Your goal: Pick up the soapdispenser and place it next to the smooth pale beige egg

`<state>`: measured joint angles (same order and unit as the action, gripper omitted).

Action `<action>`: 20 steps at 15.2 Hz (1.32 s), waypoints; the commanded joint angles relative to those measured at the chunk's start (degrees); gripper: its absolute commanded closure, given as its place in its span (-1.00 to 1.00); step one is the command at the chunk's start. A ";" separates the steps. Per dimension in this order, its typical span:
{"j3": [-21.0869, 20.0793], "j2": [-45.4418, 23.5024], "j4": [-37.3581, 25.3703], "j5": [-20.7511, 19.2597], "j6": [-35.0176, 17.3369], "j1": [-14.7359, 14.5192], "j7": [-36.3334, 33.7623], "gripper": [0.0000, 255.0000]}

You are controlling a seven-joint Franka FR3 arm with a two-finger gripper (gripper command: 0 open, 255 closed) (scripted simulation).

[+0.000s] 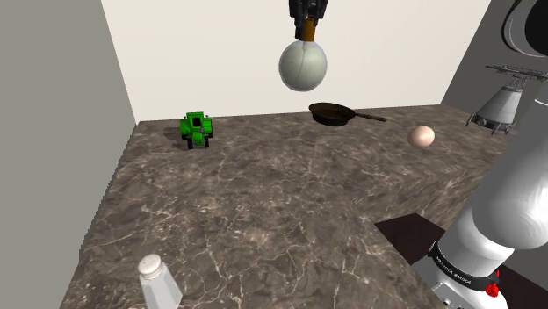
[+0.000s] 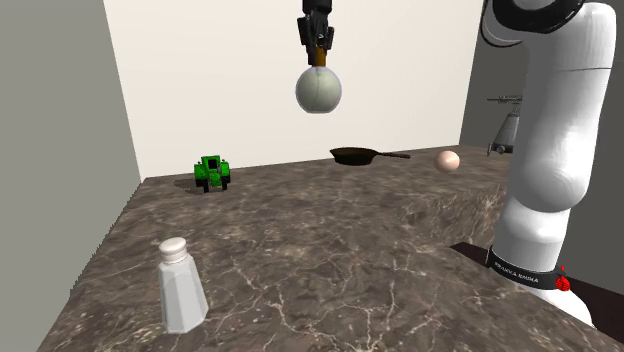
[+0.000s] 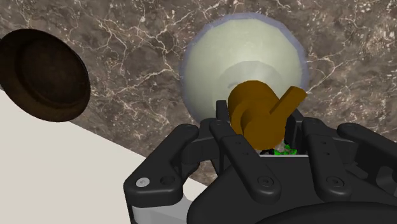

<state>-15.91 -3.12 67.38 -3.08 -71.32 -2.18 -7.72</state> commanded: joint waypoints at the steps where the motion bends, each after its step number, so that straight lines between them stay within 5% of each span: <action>1: 1.31 5.12 5.89 1.56 -1.05 1.73 2.48 1.00; 10: 8.74 23.02 24.77 3.84 -2.47 5.52 13.40 1.00; 20: 17.78 37.01 36.04 0.49 0.06 7.88 25.19 1.00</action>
<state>1.19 32.66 102.43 -2.19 -71.49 5.53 16.51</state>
